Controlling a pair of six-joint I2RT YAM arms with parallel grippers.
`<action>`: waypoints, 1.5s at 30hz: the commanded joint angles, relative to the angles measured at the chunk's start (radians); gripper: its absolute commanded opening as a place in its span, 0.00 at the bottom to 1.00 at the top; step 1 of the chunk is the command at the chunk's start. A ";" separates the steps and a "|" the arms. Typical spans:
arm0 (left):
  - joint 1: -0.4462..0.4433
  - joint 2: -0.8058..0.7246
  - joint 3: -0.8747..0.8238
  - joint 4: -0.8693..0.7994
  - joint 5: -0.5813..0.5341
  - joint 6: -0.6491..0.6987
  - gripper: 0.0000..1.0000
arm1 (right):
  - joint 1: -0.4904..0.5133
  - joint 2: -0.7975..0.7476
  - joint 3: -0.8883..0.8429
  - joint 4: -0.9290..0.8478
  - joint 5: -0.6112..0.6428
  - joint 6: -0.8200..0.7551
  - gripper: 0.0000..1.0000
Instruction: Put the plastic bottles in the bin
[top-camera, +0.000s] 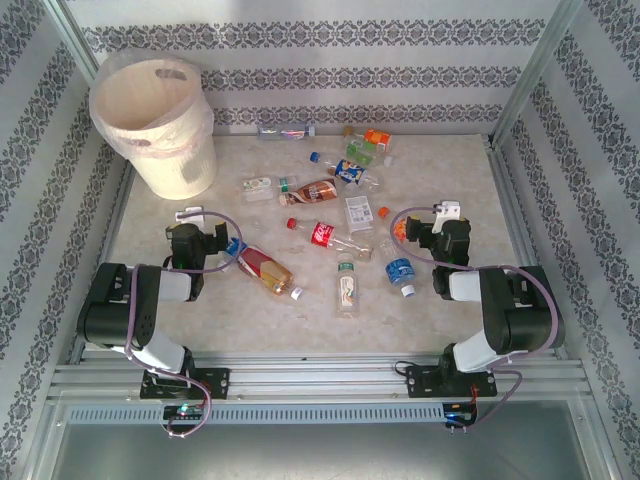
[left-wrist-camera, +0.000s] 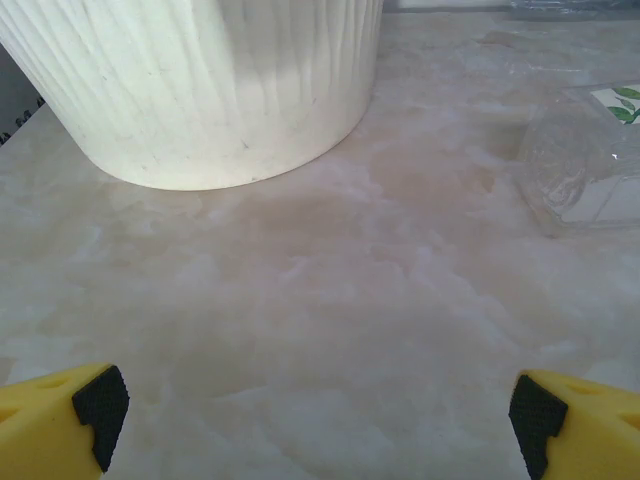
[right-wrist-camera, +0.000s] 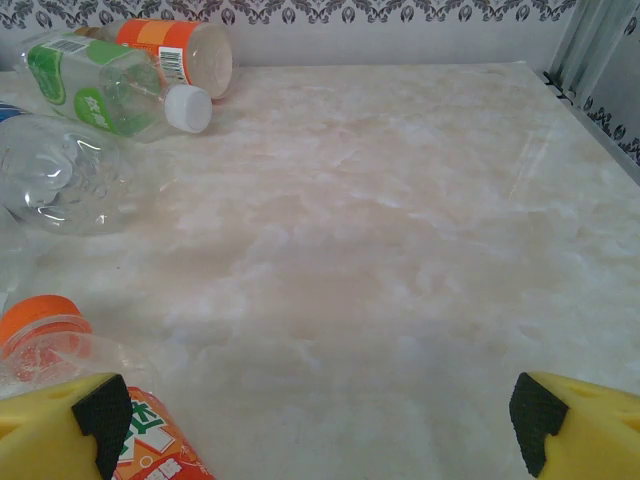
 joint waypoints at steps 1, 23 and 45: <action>-0.002 -0.002 -0.002 0.037 0.001 -0.006 1.00 | 0.009 -0.008 0.000 0.030 0.019 -0.012 0.98; -0.002 -0.001 -0.002 0.037 0.001 -0.006 1.00 | 0.002 -0.009 0.003 0.026 0.002 -0.008 0.98; -0.004 -0.398 0.161 -0.580 -0.097 -0.311 1.00 | 0.098 -0.393 0.222 -0.853 0.027 0.331 0.98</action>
